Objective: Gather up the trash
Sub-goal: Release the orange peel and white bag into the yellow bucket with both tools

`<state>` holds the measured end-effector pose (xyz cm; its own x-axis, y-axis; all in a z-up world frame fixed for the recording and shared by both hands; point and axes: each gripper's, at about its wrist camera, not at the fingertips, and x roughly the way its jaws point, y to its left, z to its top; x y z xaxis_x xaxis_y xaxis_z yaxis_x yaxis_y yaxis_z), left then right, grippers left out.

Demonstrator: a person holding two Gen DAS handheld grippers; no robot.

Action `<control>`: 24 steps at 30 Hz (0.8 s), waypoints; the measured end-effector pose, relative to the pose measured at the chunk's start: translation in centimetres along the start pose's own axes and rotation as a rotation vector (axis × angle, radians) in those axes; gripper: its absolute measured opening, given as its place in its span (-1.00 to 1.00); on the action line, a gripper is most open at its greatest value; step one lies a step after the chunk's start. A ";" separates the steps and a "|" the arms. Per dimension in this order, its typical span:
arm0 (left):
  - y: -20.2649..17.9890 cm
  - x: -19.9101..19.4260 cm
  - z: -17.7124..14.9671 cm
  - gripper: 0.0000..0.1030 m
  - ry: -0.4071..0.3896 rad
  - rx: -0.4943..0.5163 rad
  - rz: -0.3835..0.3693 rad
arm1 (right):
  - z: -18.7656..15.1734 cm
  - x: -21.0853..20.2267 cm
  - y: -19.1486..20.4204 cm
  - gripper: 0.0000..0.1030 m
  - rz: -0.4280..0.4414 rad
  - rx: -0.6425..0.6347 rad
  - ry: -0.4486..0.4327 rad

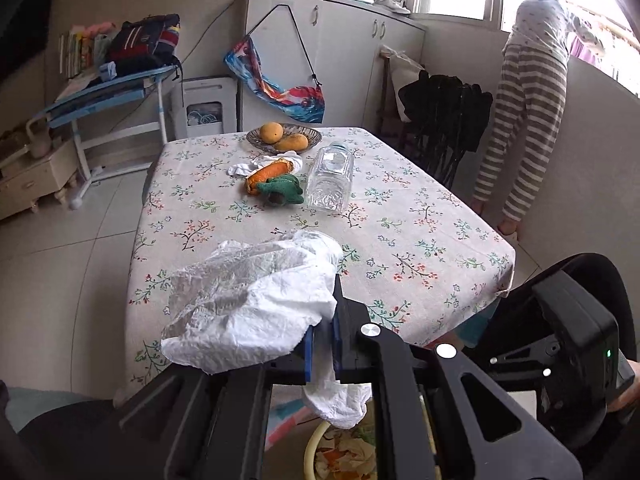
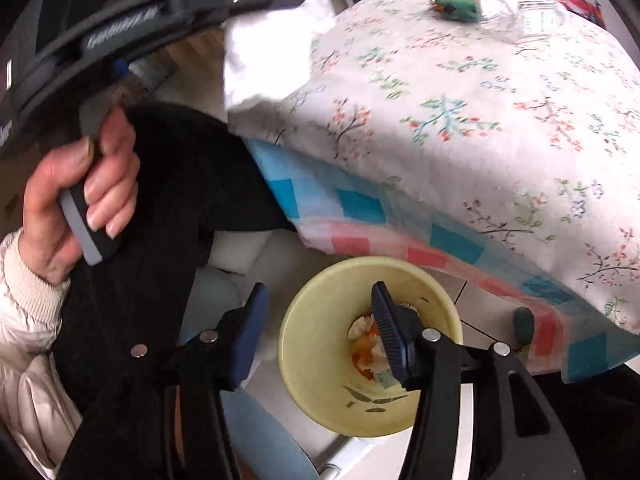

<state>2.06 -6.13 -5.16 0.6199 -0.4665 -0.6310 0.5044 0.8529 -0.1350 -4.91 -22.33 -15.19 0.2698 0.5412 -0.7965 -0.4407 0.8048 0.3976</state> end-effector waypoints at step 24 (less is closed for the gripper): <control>-9.1 2.4 -11.7 0.21 0.603 0.062 -0.236 | -1.2 -7.1 -5.6 0.22 -0.008 0.325 -0.372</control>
<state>-8.04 -12.27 -14.37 0.0512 -0.4106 -0.9104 0.6306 0.7202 -0.2894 -5.39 -30.97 -12.29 0.5857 0.5372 -0.6069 -0.1635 0.8118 0.5606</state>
